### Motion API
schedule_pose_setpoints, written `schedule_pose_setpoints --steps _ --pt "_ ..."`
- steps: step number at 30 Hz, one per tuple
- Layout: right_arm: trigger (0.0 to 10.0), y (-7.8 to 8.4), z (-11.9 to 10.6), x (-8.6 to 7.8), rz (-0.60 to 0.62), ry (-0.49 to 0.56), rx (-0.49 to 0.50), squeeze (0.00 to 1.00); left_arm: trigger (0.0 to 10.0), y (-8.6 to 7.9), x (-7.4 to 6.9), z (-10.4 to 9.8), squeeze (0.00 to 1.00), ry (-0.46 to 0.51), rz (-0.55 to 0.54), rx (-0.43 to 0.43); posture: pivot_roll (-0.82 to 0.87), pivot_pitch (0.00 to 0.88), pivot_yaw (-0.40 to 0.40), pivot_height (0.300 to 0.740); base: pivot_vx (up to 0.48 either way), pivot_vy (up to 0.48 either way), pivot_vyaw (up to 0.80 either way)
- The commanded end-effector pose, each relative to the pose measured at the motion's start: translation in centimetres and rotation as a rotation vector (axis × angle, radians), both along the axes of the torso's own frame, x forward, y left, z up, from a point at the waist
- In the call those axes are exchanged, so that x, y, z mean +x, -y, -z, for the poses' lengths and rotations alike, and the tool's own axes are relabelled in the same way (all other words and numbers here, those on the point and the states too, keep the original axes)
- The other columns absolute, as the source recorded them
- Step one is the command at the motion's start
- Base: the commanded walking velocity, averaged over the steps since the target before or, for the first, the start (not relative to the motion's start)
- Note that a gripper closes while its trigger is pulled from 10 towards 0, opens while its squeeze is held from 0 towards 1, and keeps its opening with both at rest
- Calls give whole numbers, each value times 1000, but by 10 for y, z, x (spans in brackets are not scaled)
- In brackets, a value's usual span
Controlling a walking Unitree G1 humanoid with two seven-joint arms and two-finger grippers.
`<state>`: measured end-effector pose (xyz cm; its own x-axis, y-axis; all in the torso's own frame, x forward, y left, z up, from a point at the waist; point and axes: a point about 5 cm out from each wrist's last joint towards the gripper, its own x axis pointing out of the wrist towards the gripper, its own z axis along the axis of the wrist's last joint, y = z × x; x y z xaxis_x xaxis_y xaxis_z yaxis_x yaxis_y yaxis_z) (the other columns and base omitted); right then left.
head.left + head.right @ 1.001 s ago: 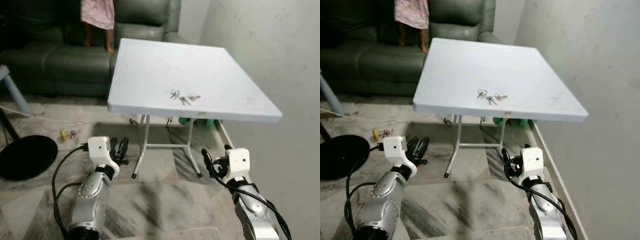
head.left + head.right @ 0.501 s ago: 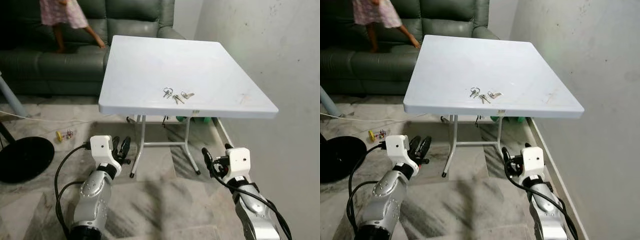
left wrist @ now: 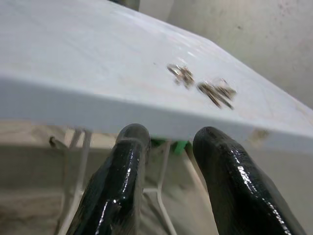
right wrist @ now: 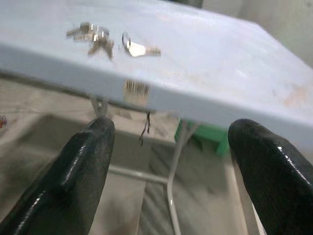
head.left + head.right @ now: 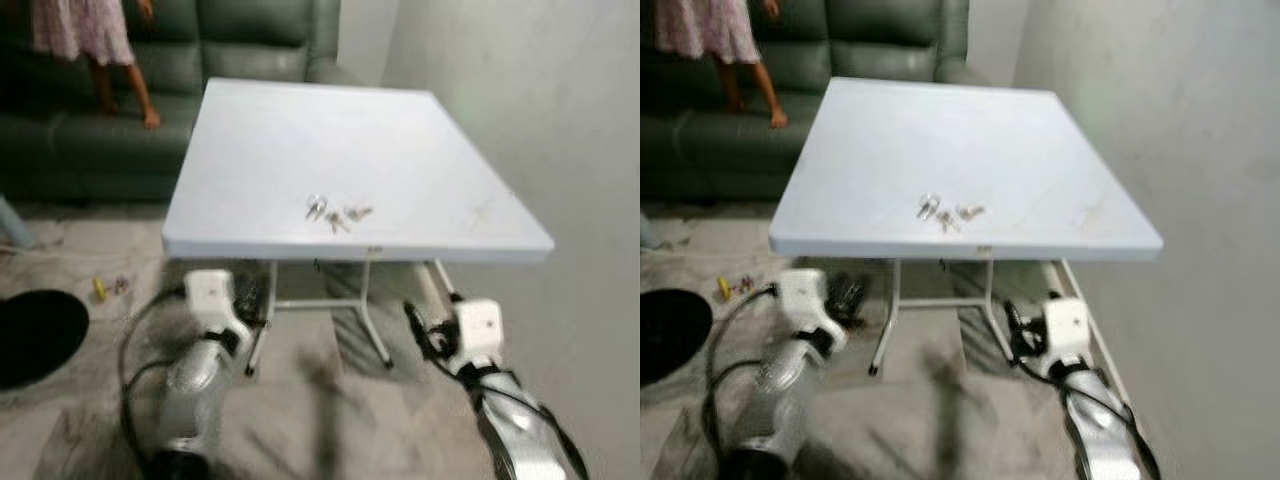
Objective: Hang keys on a hook
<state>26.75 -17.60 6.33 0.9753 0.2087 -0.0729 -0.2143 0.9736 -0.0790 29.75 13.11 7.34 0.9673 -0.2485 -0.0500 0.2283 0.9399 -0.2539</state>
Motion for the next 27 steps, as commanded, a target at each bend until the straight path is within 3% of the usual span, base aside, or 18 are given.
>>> schedule_pose_setpoints --steps 1,10,16,27 --pt "10000 -6 -5 3 -33 23 14 0 10000 -8 0 1 0 -5 -16 17 183 0 -108 736 405 0 0" --pt "10000 -8 -4 2 -66 19 4 0 10000 -8 0 -1 0 3 -33 22 188 0 -111 736 395 0 0" --pt "10000 -12 -5 1 -111 24 -21 0 10000 -9 -1 -3 0 25 -45 37 189 0 -113 736 0 0 0" --pt "10000 -13 -5 1 -125 22 -36 0 10000 -9 -2 -1 0 20 -57 44 191 0 -114 736 0 0 800"
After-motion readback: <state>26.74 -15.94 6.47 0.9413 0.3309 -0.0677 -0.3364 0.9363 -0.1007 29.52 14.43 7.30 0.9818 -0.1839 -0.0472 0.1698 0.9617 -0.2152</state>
